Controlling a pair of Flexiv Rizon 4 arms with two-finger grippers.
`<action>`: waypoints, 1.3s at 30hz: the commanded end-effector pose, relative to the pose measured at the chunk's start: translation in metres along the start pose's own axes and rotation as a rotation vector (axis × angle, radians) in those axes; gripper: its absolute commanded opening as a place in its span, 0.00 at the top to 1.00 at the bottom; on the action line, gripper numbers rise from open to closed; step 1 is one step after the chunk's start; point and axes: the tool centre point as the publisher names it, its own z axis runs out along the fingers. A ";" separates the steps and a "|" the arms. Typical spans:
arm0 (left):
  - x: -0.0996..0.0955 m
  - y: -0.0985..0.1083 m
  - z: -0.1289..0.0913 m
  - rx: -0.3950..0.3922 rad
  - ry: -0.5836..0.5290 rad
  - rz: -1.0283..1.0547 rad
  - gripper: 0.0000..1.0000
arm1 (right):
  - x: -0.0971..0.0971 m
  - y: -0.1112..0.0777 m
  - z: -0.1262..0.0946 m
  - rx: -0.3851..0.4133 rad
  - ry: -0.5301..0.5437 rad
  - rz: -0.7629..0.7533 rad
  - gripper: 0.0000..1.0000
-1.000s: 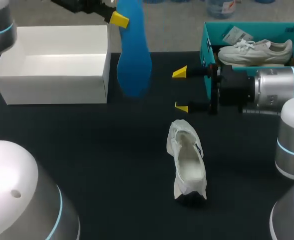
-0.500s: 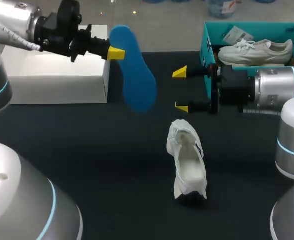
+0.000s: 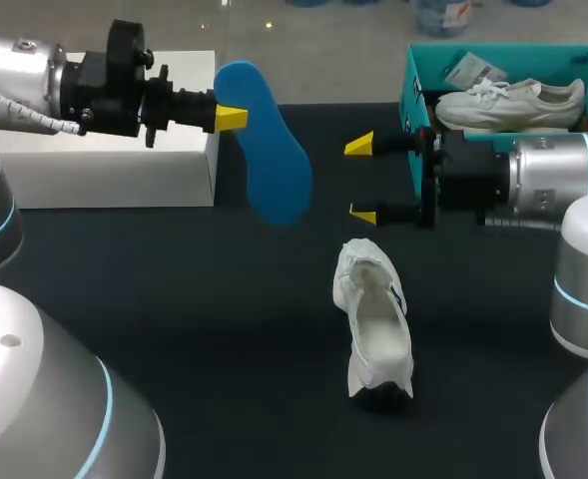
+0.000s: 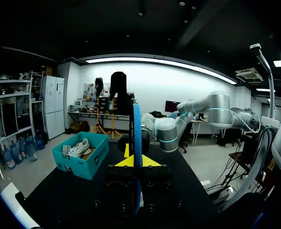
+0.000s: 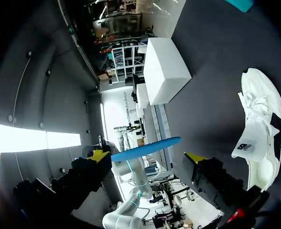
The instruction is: Take the shoe out of the shoebox, open the shoe tongue, remove and reinsert the insole, then place the shoe into the shoebox
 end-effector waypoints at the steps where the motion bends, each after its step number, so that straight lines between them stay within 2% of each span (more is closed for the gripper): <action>1: -0.002 0.000 0.000 0.000 0.005 0.001 1.00 | 0.000 0.000 0.002 -0.002 -0.004 0.001 0.00; 3: -0.002 0.000 0.000 0.000 0.005 0.001 1.00 | 0.000 0.000 0.002 -0.002 -0.004 0.001 0.00; 4: 0.003 -0.003 0.000 -0.018 0.043 0.110 1.00 | 0.000 0.000 0.002 -0.002 -0.004 0.001 0.00; 6: 0.015 -0.006 -0.001 0.019 0.123 0.271 1.00 | 0.000 0.000 0.002 -0.002 -0.004 0.001 0.00; 8: 0.020 -0.005 -0.009 0.057 0.114 0.378 1.00 | 0.000 0.000 0.002 -0.002 -0.004 0.001 0.00; 13: 0.036 0.005 -0.020 0.108 0.215 0.634 1.00 | 0.000 0.000 0.002 -0.002 -0.004 0.001 0.00; 16: 0.041 0.013 -0.024 0.093 0.220 0.700 1.00 | 0.000 0.000 0.002 -0.002 -0.004 0.001 0.00; 17: 0.043 0.016 -0.026 0.066 0.223 0.732 1.00 | 0.000 0.000 0.002 -0.002 -0.004 0.001 0.00; 19: 0.045 0.019 -0.027 0.090 0.217 0.746 1.00 | 0.000 0.000 0.002 -0.002 -0.004 0.001 0.00; 21: 0.046 0.022 -0.026 0.069 0.220 0.782 1.00 | 0.000 0.000 0.002 -0.002 -0.004 0.001 0.00; 27: 0.047 0.027 -0.020 0.001 0.145 0.891 1.00 | 0.000 0.000 0.002 -0.002 -0.004 0.001 0.00; 32: 0.048 0.027 -0.011 0.004 0.093 0.916 1.00 | 0.000 0.000 0.002 -0.002 -0.004 0.001 0.00; 39: 0.049 0.031 0.008 0.024 0.084 0.921 1.00 | 0.000 0.000 0.002 -0.002 -0.004 0.001 0.00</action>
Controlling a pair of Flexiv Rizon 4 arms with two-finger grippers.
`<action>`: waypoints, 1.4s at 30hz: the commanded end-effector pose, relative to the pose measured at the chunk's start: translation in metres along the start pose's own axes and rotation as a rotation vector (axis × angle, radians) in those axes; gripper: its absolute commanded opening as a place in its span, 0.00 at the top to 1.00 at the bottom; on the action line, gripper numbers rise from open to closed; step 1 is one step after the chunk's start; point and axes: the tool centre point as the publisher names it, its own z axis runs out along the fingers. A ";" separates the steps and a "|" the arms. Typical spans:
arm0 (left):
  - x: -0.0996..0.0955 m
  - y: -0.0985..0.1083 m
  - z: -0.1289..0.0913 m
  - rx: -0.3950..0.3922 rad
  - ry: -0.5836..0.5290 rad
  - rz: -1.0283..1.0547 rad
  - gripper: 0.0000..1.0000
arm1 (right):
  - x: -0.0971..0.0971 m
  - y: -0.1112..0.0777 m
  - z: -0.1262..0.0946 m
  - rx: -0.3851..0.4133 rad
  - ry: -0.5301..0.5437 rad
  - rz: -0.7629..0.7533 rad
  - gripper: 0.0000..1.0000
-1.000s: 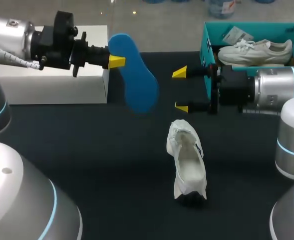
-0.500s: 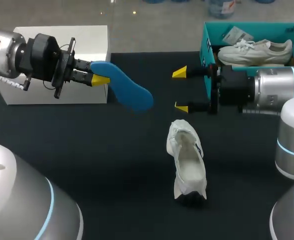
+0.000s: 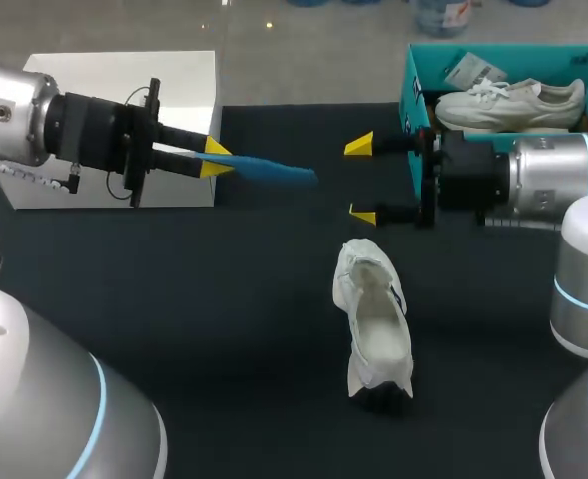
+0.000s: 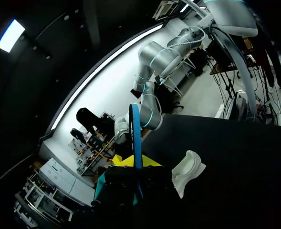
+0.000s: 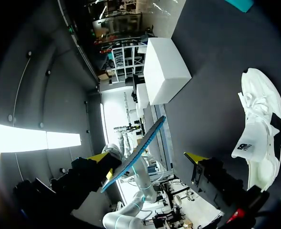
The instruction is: Take the shoe out of the shoebox, open the shoe tongue, remove and reinsert the insole, then place the shoe into the shoebox
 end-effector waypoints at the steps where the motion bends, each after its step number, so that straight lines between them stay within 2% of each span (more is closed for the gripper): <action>1: 0.007 0.002 0.016 0.004 -0.019 0.006 1.00 | 0.000 0.000 0.002 -0.002 -0.004 0.001 0.00; 7: 0.011 0.006 0.034 -0.002 -0.009 0.040 1.00 | 0.000 0.000 0.002 -0.002 -0.004 0.001 0.00; 16: 0.002 0.009 0.056 -0.005 -0.020 0.081 1.00 | 0.000 0.000 0.002 -0.002 -0.004 0.001 0.00; 24: -0.001 0.007 0.086 0.006 0.006 0.106 1.00 | 0.000 0.000 0.002 -0.002 -0.004 0.001 0.00; 30: 0.000 0.011 0.096 -0.002 0.009 0.104 1.00 | 0.000 0.000 0.002 -0.002 -0.004 0.001 0.00; 31: 0.000 0.012 0.097 -0.004 0.008 0.104 1.00 | 0.000 0.000 0.002 -0.002 -0.004 0.001 0.29; 32: 0.000 0.012 0.097 -0.005 0.007 0.103 1.00 | 0.000 0.000 0.002 -0.002 -0.004 0.001 1.00; 42: -0.002 0.015 0.095 -0.024 -0.016 0.105 1.00 | 0.000 0.000 0.002 -0.002 -0.004 0.001 1.00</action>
